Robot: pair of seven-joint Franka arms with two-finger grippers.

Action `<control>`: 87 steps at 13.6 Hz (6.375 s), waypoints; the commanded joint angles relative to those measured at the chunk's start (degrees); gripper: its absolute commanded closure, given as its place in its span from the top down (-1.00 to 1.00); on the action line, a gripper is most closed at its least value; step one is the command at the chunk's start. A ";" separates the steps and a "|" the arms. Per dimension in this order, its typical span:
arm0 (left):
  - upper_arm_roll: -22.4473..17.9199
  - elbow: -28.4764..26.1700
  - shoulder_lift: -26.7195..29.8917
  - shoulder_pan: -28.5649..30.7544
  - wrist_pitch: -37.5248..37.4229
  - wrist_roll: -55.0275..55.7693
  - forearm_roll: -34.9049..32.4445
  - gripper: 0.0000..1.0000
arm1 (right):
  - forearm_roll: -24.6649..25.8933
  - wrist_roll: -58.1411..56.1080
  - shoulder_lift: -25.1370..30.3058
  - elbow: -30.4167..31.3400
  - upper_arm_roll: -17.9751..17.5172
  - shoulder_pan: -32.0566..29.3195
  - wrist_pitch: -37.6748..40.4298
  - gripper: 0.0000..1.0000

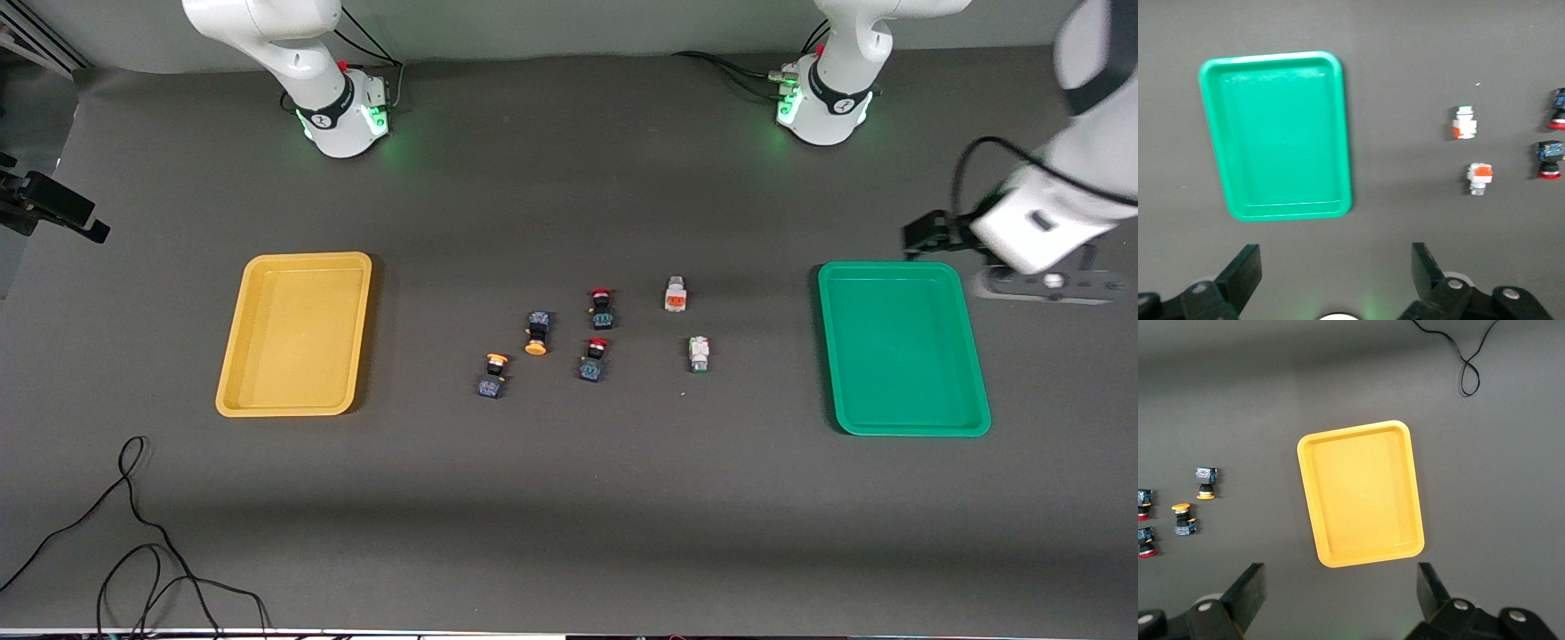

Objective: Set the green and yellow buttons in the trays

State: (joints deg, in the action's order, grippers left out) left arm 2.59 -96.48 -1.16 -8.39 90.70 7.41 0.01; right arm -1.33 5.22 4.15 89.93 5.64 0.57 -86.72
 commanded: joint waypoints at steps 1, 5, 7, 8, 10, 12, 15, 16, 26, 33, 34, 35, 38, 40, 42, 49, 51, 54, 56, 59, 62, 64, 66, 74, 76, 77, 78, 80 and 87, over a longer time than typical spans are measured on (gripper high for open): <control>-0.74 -5.46 3.01 -9.24 4.47 11.09 -0.10 1.00 | -0.25 -1.18 -1.25 -0.90 0.16 -0.13 -0.29 1.00; -0.74 -9.42 2.92 -22.08 10.89 24.47 0.16 1.00 | -0.43 -1.18 -1.34 -1.07 0.07 0.48 -0.12 1.00; -0.65 -10.30 3.01 -26.48 12.48 28.61 0.25 1.00 | -0.34 -1.27 -0.82 -1.07 -0.19 0.57 0.15 1.00; -0.65 -10.48 3.01 -28.24 12.66 29.41 0.25 1.00 | -0.34 -1.18 -0.38 -1.07 -0.28 0.57 0.32 1.00; -0.65 -11.62 3.10 -28.96 13.01 29.51 0.69 1.00 | -0.69 -1.09 -1.16 -0.64 -0.02 0.49 1.37 1.00; -0.65 -15.29 3.10 -28.88 17.03 29.51 1.74 1.00 | -0.69 -1.27 -0.81 -0.72 -0.11 0.57 4.19 1.00; -0.65 -24.33 2.40 -28.96 27.03 29.51 1.74 1.00 | -0.87 -0.48 -1.34 -1.16 -0.98 1.01 3.93 1.00; -0.65 -27.59 1.09 -28.96 31.86 30.20 1.74 1.00 | -0.87 -0.13 -1.69 -0.99 -1.33 2.75 3.15 1.00; -0.65 -33.78 -19.31 -30.02 61.26 32.24 -0.71 1.00 | -2.27 22.26 -22.15 -7.05 -1.43 21.48 -6.95 0.99; -1.09 -30.79 -22.74 -28.70 61.26 32.23 -1.68 0.14 | -7.37 31.95 -37.00 -6.96 -1.43 26.14 -23.48 0.99; -1.09 -30.79 -22.74 -28.61 61.26 32.23 -1.68 -0.09 | -7.37 32.04 -38.85 -7.05 -1.43 26.67 -25.15 0.99; -1.09 -30.79 -22.57 -28.52 61.17 32.32 -1.68 -0.26 | -7.20 32.74 -40.61 -6.96 -1.43 27.81 -27.34 0.99; -1.00 -28.86 -20.64 -27.65 59.34 33.46 -1.25 -0.35 | -6.49 35.20 -45.71 -6.87 -1.25 30.54 -33.14 0.99; -0.92 -25.71 -16.61 -26.25 52.00 33.81 -0.81 -0.37 | -5.97 36.17 -48.17 -6.79 -0.90 32.03 -36.40 0.99; -0.66 -20.62 -13.26 -23.01 40.48 32.33 -0.54 -0.40 | -4.74 36.35 -50.02 -6.79 -0.90 32.30 -38.16 0.99; -1.00 -16.37 -5.52 -3.42 20.15 8.19 4.39 -0.41 | -3.42 36.26 -52.40 -6.61 -0.72 32.83 -40.28 0.58; -1.09 -16.72 -5.60 3.87 20.21 -0.25 3.59 -0.41 | -2.81 36.26 -52.58 -6.52 -0.81 32.83 -40.46 0.06; -1.09 -18.12 -9.45 7.60 25.64 -2.92 -1.40 -0.41 | -2.71 36.17 -52.32 -6.70 -0.81 32.74 -40.37 -1.00; -1.09 -21.89 -13.41 8.65 34.67 -2.92 -4.05 -0.40 | -2.80 36.17 -51.18 -6.79 -0.72 32.31 -39.67 -1.00; -1.09 -26.82 -19.30 10.76 47.87 -2.92 -5.73 -0.39 | -2.89 35.74 -45.22 -6.70 0.58 31.78 -32.75 -1.00; -1.09 -26.66 -21.16 10.68 49.57 -3.01 -5.81 -0.08 | -3.24 32.59 -36.70 -6.35 4.01 31.43 -23.09 -1.00; -1.09 -25.78 -20.64 10.67 48.70 -3.10 -5.81 0.99 | -3.59 27.93 -31.69 -6.17 6.04 30.03 -17.72 -1.00; -1.09 -23.68 -19.06 10.85 45.47 -4.67 -5.81 1.00 | -3.59 21.00 -27.03 -5.65 6.39 26.78 -11.74 -1.00; -0.30 7.96 -15.63 12.18 6.78 -8.38 0.32 1.00 | -3.51 -5.73 -16.19 14.36 15.17 21.32 -21.42 -1.00; 0.05 8.33 -15.19 8.24 5.98 -3.49 1.13 1.00 | -3.59 -10.04 -16.28 22.70 16.67 21.32 -32.49 -1.00; 0.05 8.24 -15.27 5.26 6.06 0.99 1.04 1.00 | -3.59 -11.45 -16.71 26.23 17.20 21.23 -37.68 -1.00; 0.05 7.98 -15.53 1.83 6.41 5.12 0.95 1.00 | -3.59 -11.73 -17.15 29.22 17.21 21.23 -41.99 -1.00; 0.05 7.80 -16.41 -4.94 7.73 14.08 0.87 1.00 | -3.59 -11.73 -18.30 33.36 17.21 21.32 -47.47 -1.00; -0.04 -4.38 -18.35 -19.20 25.09 27.40 0.25 1.00 | -4.91 -13.84 -26.38 35.14 15.89 21.93 -53.98 -1.00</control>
State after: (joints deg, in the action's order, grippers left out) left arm 3.76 -93.91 -20.42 -25.37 108.93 33.20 0.82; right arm -5.13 -6.27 -20.18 125.21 21.75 22.11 -138.56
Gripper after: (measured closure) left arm 0.000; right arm 0.595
